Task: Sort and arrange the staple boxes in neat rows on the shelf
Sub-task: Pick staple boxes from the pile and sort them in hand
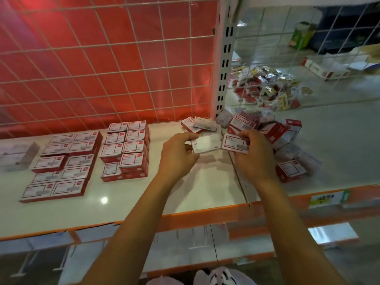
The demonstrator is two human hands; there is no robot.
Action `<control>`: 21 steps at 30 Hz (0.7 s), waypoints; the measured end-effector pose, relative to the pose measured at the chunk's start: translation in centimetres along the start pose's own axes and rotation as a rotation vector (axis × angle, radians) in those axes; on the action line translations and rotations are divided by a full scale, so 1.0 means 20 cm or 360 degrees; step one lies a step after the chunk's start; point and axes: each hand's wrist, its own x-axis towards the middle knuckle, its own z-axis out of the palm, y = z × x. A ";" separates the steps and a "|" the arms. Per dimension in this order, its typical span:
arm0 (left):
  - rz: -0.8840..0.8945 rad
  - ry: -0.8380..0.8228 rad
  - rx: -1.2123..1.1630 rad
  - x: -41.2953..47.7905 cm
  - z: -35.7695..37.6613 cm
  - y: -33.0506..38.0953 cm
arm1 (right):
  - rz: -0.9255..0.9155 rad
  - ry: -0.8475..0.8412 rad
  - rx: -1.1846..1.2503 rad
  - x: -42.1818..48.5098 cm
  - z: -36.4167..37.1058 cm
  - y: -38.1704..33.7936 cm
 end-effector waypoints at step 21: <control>-0.0043 0.0273 -0.0122 -0.16 -0.66 -0.31 | -0.0317 -0.0056 0.0287 -0.13 0.33 -0.54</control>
